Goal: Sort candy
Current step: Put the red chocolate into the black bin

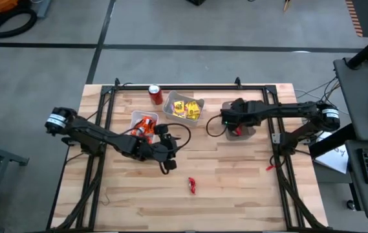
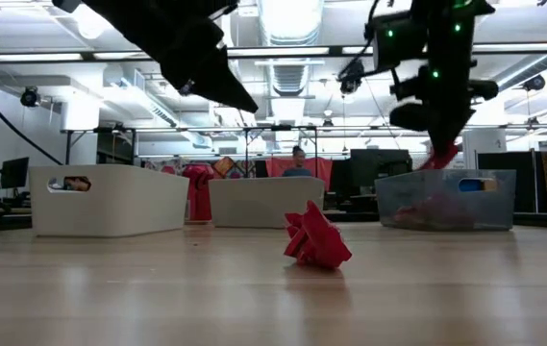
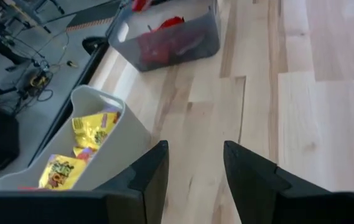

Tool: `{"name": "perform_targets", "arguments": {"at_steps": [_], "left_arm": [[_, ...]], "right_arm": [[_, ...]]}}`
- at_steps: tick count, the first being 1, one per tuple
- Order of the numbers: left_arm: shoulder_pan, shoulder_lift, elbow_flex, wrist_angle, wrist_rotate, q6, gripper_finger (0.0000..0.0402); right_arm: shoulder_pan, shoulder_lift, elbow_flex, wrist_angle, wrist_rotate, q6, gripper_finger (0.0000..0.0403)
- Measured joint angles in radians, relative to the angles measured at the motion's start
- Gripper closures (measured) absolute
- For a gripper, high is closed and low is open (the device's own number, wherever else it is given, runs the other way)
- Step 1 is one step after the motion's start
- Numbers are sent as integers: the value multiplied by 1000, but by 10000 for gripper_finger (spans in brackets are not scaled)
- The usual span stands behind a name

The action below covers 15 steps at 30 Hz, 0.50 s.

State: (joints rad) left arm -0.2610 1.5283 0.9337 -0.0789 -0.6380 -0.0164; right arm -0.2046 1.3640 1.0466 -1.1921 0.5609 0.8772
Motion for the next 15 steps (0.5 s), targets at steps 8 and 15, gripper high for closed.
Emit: {"name": "perform_targets", "arguments": {"at_steps": [8, 15], "left_arm": [[-7, 12, 0, -15, 11, -38, 264], [-7, 12, -1, -15, 245, -43, 264]], "right_arm": [[-30, 0, -50, 22, -20, -7, 268], [23, -35, -12, 24, -20, -5, 236]]}}
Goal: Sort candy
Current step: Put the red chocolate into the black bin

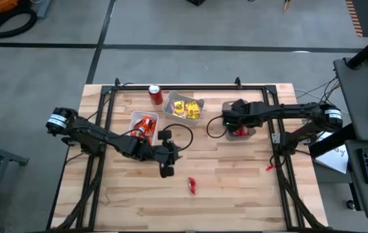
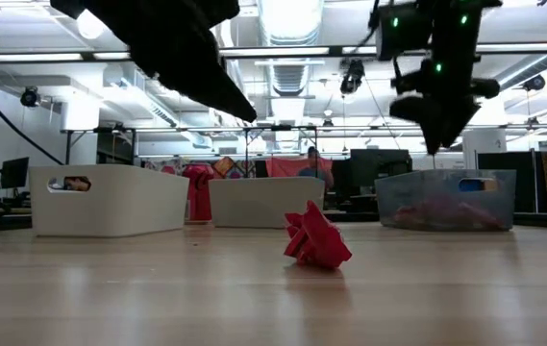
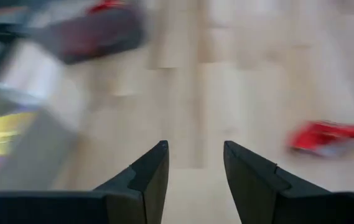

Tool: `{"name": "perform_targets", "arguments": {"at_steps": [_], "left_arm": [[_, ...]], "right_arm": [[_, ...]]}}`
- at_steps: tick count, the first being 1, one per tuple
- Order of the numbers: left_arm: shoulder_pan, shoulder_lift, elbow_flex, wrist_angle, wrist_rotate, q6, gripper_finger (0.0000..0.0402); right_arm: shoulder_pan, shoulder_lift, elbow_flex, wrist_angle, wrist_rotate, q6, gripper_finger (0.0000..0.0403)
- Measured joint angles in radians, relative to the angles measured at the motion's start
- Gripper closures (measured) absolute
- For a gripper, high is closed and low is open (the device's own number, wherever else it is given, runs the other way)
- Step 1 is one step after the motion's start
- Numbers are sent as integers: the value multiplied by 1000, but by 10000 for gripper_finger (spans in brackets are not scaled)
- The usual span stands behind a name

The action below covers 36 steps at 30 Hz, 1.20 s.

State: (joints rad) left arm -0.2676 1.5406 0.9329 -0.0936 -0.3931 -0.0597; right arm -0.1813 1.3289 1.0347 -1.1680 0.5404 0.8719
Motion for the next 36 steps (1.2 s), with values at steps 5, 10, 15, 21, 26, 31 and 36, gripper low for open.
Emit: {"name": "perform_targets", "arguments": {"at_steps": [5, 10, 15, 21, 26, 31, 36], "left_arm": [[-2, 1, 0, 0, 223, -3, 264], [-22, 36, 0, 24, 302, -19, 261], [-66, 124, 0, 111, 307, 2, 233], [-99, 250, -1, 348, 341, 37, 185], [-94, 319, -1, 426, 342, 35, 172], [-82, 384, -1, 506, 348, 50, 183], [-38, 422, -4, 519, 400, 3, 205]], "right_arm": [[89, -60, 41, 8, 5, 4, 238], [212, -109, 44, 97, 10, 7, 239], [339, -109, 43, 157, 10, 7, 239], [439, -83, 42, 182, 9, 11, 239], [495, -61, 42, 191, 9, 60, 239], [549, -40, 42, 195, 6, 103, 239], [609, -23, 42, 212, 2, 136, 239]]}}
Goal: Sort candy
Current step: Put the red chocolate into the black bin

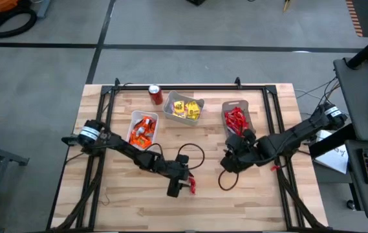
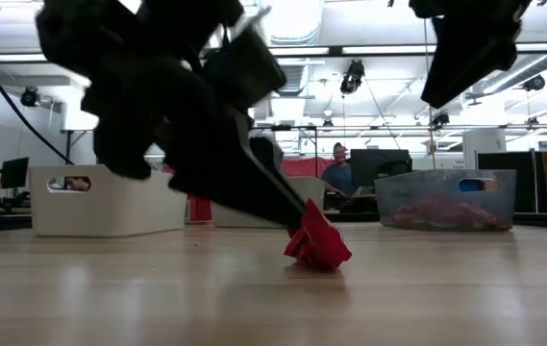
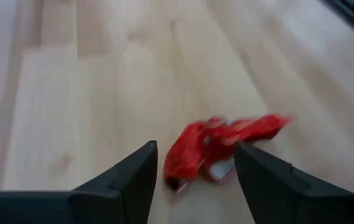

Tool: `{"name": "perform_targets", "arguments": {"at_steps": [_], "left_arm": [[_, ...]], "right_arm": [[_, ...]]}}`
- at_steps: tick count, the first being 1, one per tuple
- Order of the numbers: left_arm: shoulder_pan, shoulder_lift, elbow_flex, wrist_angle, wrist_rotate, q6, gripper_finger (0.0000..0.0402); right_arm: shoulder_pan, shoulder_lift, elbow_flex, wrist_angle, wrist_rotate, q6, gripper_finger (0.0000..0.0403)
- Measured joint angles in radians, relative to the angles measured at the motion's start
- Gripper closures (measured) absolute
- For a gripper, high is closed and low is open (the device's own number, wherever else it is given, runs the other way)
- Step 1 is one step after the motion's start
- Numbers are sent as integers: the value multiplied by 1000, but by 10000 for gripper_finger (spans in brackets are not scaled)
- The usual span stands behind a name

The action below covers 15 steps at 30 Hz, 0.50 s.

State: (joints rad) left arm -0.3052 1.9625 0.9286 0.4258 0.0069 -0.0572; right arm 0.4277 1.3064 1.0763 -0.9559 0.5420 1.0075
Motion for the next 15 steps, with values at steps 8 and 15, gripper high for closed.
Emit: {"name": "perform_targets", "arguments": {"at_steps": [8, 15], "left_arm": [[31, 71, 2, 27, 24, -7, 256], [32, 61, 1, 16, 13, -7, 388]], "right_arm": [[65, 34, 0, 5, 0, 55, 239], [101, 41, 0, 26, 9, 41, 239]]}}
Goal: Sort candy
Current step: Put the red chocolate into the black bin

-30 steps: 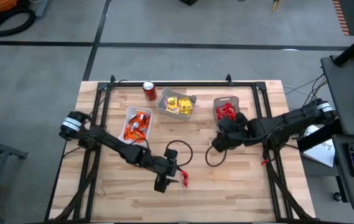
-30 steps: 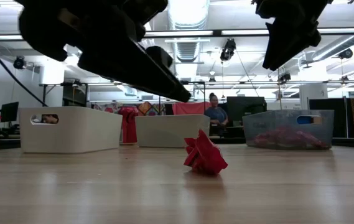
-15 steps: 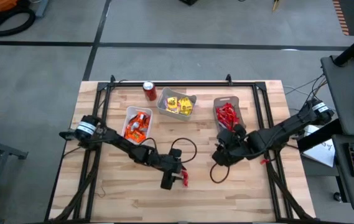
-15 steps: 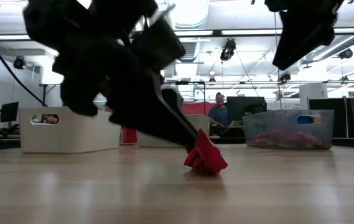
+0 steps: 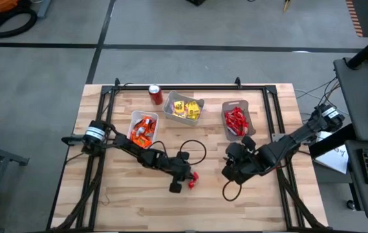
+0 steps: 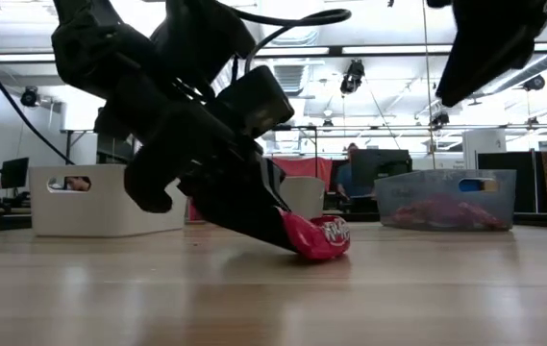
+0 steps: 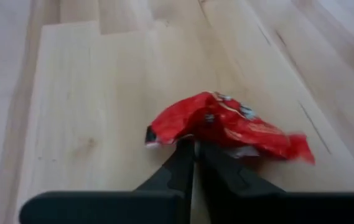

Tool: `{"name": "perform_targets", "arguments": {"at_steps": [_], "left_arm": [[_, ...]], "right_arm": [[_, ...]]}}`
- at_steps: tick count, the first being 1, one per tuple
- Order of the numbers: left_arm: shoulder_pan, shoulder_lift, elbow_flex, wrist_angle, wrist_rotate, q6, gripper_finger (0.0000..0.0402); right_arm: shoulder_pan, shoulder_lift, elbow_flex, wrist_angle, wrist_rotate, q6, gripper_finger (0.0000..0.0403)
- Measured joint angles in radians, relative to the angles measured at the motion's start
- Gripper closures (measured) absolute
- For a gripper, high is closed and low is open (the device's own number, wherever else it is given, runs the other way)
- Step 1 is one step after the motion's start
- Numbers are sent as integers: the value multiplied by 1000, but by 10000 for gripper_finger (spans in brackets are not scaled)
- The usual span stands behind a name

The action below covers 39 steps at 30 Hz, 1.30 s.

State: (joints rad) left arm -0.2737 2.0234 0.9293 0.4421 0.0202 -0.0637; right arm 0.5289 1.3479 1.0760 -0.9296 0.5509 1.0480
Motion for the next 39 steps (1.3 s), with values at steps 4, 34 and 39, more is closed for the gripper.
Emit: {"name": "perform_targets", "arguments": {"at_steps": [4, 34, 39], "left_arm": [[-3, -39, -3, -58, 3, 14, 392], [26, -582, -17, -476, 24, 166, 402], [21, -608, -17, -476, 24, 113, 402]], "right_arm": [[39, -23, 13, 8, 24, -27, 239], [107, 75, -80, 662, 197, -796, 239], [39, 174, -80, 770, -14, -958, 239]]}}
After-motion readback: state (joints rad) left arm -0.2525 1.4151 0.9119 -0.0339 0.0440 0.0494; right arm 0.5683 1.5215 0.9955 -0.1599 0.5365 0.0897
